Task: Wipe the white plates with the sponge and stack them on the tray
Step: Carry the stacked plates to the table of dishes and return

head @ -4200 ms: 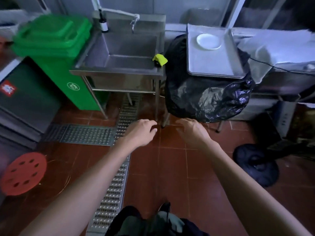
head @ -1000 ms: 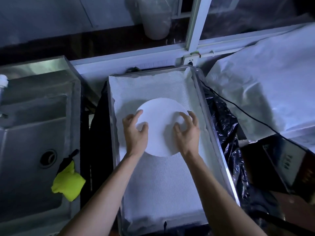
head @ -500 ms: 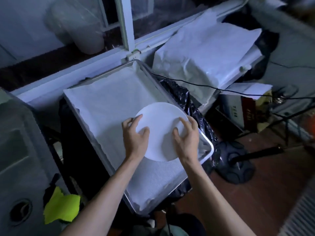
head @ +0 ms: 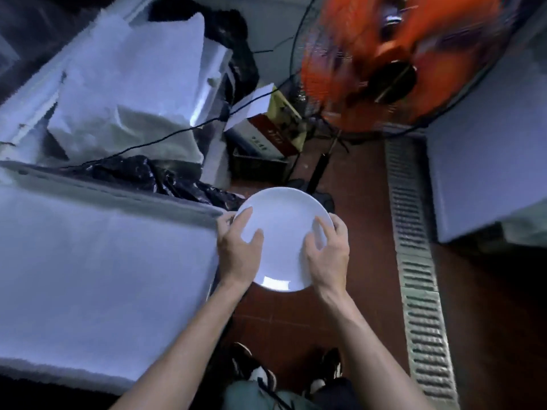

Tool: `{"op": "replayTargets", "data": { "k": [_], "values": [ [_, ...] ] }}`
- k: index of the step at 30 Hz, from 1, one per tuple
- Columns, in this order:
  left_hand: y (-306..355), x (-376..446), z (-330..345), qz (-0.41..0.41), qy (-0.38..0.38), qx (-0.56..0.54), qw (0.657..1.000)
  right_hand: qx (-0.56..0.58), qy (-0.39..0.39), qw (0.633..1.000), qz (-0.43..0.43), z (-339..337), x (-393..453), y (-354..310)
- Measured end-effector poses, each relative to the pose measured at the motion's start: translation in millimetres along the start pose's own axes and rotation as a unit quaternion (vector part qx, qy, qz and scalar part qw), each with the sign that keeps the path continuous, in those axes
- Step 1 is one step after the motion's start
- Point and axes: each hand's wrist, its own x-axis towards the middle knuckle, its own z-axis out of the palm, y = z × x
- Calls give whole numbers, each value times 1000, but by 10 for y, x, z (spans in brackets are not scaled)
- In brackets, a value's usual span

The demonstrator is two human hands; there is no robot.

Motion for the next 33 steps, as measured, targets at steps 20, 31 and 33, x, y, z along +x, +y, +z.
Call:
{"op": "replayTargets", "data": {
  "k": [20,31,33],
  "values": [
    [2014,-2724,3455,149,-282,0,948,-15,289,938,190,-3959,-596,2603],
    [2747,-4010,5074,222,-439,0,871,-34,411,864,290,-5571,-1000,3616],
    [2872,-4191,5415,230,-467,0,854,-36,430,847,312,-5814,-1003,3824]
  ]
}}
